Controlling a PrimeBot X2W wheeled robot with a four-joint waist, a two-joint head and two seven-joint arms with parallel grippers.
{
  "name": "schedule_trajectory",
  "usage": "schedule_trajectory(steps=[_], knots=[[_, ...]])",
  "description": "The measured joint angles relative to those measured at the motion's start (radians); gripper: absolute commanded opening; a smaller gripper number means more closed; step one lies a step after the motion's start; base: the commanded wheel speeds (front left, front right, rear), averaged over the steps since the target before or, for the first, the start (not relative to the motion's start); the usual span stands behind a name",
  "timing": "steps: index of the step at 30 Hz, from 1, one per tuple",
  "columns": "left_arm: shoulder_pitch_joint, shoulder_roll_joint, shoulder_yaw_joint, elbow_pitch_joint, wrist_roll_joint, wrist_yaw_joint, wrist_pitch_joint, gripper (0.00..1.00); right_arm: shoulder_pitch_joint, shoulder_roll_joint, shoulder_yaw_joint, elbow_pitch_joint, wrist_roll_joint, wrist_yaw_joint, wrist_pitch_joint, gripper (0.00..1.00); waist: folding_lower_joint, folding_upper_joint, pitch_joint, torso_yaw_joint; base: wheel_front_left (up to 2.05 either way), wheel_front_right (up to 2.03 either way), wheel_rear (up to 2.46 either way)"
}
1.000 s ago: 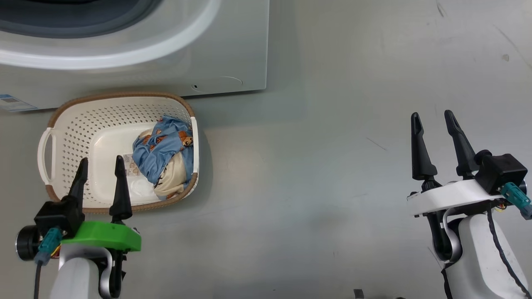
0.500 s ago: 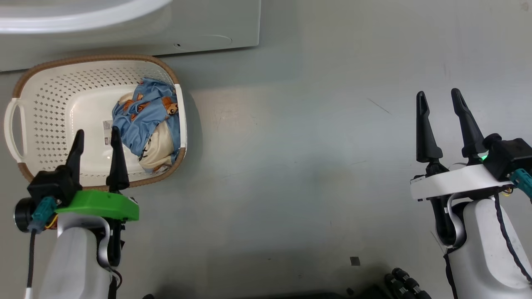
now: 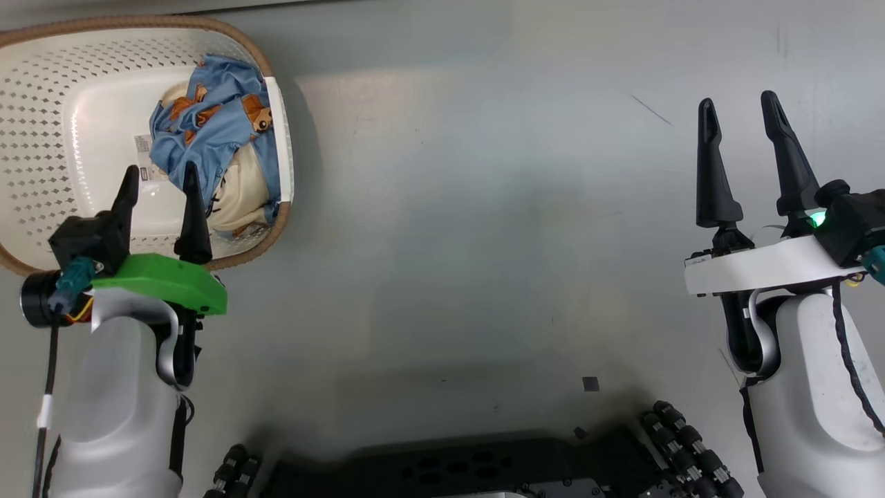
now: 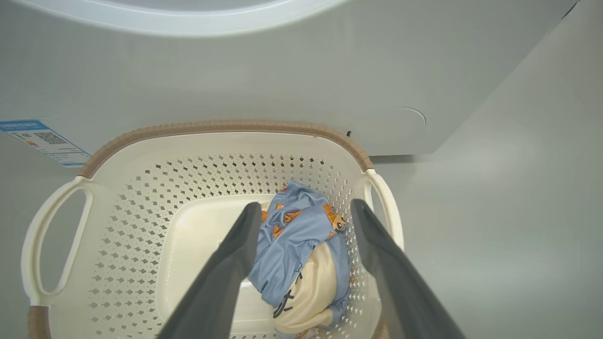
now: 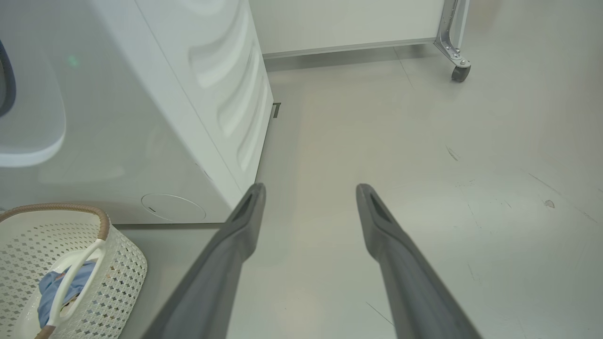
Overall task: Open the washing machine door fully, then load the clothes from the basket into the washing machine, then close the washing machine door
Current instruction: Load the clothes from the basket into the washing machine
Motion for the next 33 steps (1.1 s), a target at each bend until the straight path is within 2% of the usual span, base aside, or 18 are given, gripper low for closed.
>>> schedule_trajectory(steps=[14,24,33], knots=[[-0.165,0.008,0.045,0.207,-0.053,0.000,0.010,1.00,-0.020,-0.001,0.002,-0.014,-0.007,0.000,0.000,1.00,0.0000,0.0000,0.125,-0.001,0.00,0.00,0.00],[-0.302,0.049,0.002,0.314,-0.058,0.000,0.067,1.00,-0.031,-0.001,-0.003,-0.027,-0.007,0.000,0.000,1.00,-0.0001,0.0000,0.205,-0.001,0.00,0.00,0.00],[-0.372,0.095,-0.053,0.390,-0.015,0.000,0.112,1.00,-0.033,-0.001,-0.004,-0.035,-0.008,0.000,0.000,1.00,-0.0001,0.0000,0.256,0.002,0.00,0.00,0.00]])
